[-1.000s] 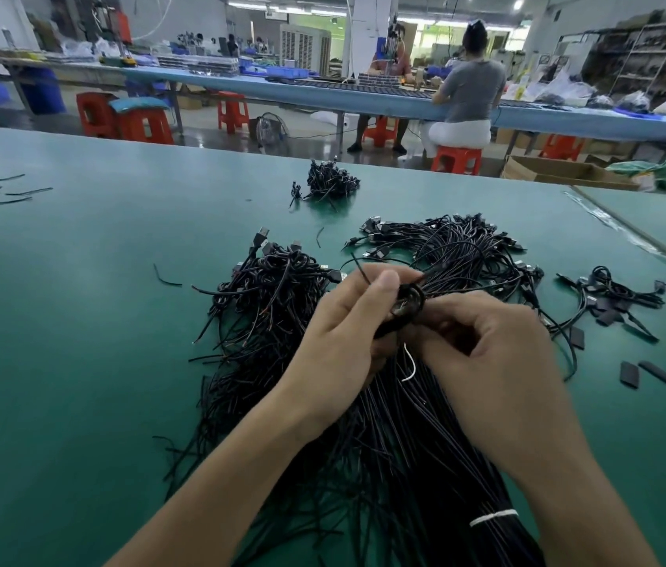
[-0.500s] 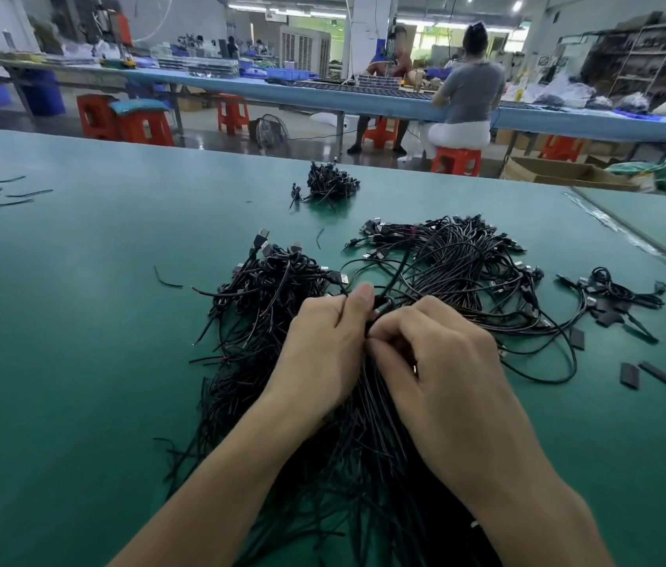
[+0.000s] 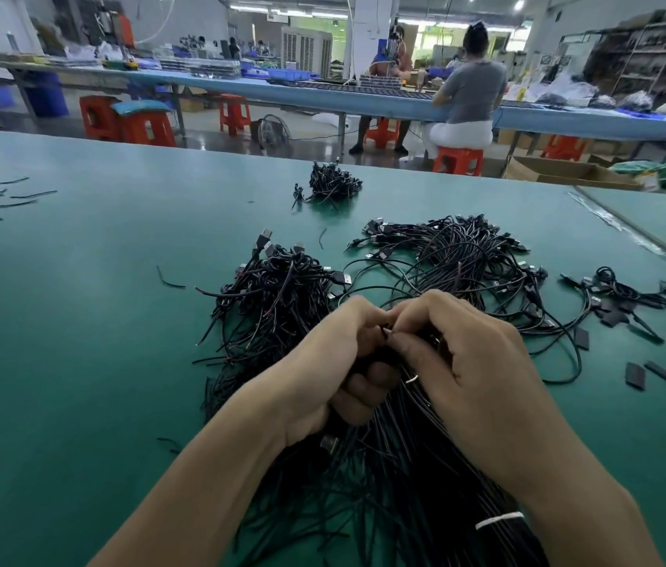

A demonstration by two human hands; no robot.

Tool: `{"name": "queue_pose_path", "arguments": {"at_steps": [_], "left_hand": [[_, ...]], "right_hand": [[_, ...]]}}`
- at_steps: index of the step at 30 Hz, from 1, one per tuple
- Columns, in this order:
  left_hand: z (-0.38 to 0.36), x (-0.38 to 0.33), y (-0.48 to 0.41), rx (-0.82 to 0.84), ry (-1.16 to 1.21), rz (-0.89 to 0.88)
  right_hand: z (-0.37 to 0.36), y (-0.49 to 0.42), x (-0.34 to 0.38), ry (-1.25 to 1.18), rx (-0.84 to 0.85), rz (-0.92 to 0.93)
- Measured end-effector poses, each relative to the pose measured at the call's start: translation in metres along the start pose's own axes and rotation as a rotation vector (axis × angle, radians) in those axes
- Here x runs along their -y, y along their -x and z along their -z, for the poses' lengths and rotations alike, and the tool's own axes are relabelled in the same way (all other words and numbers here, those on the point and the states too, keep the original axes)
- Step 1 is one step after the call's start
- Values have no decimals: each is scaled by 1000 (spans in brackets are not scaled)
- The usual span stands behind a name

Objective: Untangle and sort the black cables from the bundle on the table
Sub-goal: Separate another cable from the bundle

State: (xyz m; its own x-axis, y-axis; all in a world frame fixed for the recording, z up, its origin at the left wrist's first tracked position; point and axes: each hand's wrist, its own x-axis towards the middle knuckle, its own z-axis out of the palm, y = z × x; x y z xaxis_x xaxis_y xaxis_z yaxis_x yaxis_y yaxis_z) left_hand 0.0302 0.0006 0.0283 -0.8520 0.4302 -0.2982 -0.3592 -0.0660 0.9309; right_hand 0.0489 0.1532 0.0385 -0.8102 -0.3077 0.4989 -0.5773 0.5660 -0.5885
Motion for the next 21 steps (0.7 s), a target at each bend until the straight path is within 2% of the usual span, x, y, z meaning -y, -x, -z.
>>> {"name": "queue_pose_path", "arguments": {"at_steps": [3, 8, 11, 15, 21], "left_hand": [[1, -1, 0, 108, -77, 10], [0, 1, 7, 99, -542, -131], [-1, 2, 7, 92, -601, -179], [-2, 3, 7, 58, -693, -238], [-4, 7, 5, 33, -702, -198]], "right_hand": [[7, 1, -2, -49, 49, -67], [14, 4, -2, 37, 102, -92], [12, 4, 1, 137, 63, -44], [7, 4, 1, 129, 81, -39], [7, 5, -1, 173, 88, -46]]}}
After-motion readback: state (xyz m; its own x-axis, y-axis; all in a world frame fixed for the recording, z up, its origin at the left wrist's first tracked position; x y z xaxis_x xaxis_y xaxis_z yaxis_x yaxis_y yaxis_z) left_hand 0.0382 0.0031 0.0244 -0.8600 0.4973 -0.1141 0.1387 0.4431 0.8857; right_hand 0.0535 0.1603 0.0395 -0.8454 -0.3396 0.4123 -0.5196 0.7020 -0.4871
